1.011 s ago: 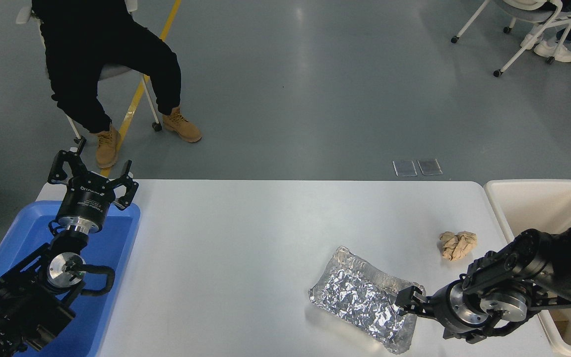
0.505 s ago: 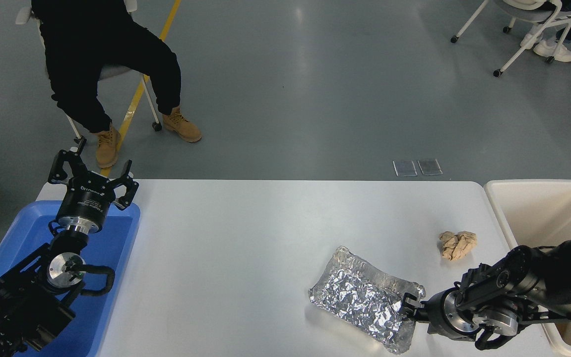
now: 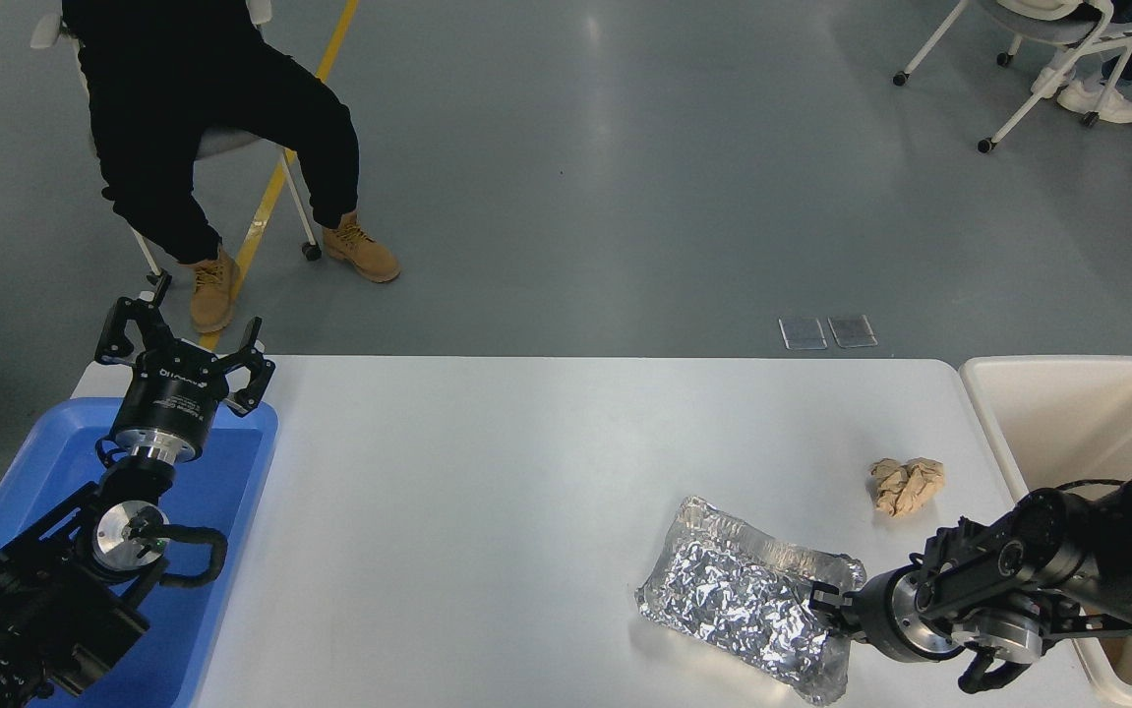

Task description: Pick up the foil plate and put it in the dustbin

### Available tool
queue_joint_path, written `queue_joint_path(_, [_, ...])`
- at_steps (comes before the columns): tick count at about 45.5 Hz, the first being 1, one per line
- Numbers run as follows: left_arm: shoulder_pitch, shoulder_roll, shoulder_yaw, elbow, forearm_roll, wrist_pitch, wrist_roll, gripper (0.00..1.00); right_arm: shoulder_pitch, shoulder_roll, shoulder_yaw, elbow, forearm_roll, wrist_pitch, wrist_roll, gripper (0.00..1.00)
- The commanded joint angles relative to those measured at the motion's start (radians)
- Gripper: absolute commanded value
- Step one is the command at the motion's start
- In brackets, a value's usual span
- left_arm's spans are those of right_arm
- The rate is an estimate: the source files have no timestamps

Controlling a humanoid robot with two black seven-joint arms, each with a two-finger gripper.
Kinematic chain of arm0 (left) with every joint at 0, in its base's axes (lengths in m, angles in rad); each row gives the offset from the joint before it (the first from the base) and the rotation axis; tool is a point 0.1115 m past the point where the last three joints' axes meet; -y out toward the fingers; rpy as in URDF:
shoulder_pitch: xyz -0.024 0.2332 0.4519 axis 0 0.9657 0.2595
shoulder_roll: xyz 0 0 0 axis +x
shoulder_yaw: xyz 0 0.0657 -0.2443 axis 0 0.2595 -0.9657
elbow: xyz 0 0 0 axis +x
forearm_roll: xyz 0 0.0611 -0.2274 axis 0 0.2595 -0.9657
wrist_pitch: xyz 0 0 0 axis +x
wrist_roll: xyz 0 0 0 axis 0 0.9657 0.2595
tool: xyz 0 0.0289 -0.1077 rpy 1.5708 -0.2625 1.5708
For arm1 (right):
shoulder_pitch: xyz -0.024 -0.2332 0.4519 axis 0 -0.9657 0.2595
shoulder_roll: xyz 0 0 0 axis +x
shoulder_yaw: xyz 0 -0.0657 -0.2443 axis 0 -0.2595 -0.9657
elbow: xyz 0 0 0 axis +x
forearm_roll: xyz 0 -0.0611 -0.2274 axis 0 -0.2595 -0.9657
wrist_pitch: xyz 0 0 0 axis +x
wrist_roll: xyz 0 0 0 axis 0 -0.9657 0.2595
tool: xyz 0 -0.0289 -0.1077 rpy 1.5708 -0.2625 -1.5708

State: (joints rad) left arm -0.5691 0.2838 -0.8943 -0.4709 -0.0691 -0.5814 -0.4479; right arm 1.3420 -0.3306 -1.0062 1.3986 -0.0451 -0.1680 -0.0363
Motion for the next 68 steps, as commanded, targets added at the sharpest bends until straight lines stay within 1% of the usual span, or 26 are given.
queue_joint_path(1, [0.000,0.000,0.000,0.000,0.000,0.000,0.000,0.99,0.135,-0.050,-0.005,0.007,-0.030,0.091,-0.002,0.00])
queue_joint_path(18, [0.000,-0.002,0.000,0.000,0.000,0.000,0.000,0.99,0.476,-0.166,-0.008,0.005,-0.030,0.384,-0.004,0.00])
queue_joint_path(28, [0.000,0.000,0.000,0.000,0.000,0.000,0.000,0.99,0.632,-0.257,-0.006,0.005,-0.032,0.511,-0.004,0.00])
queue_joint_path(37, [0.000,0.000,0.000,0.000,0.000,0.000,0.000,0.99,0.761,-0.323,-0.008,0.002,-0.035,0.584,-0.004,0.00])
queue_joint_path(45, [0.000,0.000,0.000,0.000,0.000,-0.002,0.000,0.99,0.799,-0.340,-0.008,0.002,-0.035,0.608,-0.004,0.00])
queue_joint_path(56, [0.000,0.000,0.000,0.000,0.000,0.000,0.000,0.99,0.781,-0.355,-0.006,-0.024,-0.041,0.593,-0.005,0.00])
queue_joint_path(63, [0.000,-0.002,0.000,0.000,0.000,-0.002,0.000,0.99,0.689,-0.386,0.005,-0.148,-0.027,0.571,-0.007,0.00])
queue_joint_path(68, [0.000,0.000,0.000,0.000,0.000,0.000,0.000,0.99,0.554,-0.392,0.011,-0.329,-0.025,0.553,-0.007,0.00])
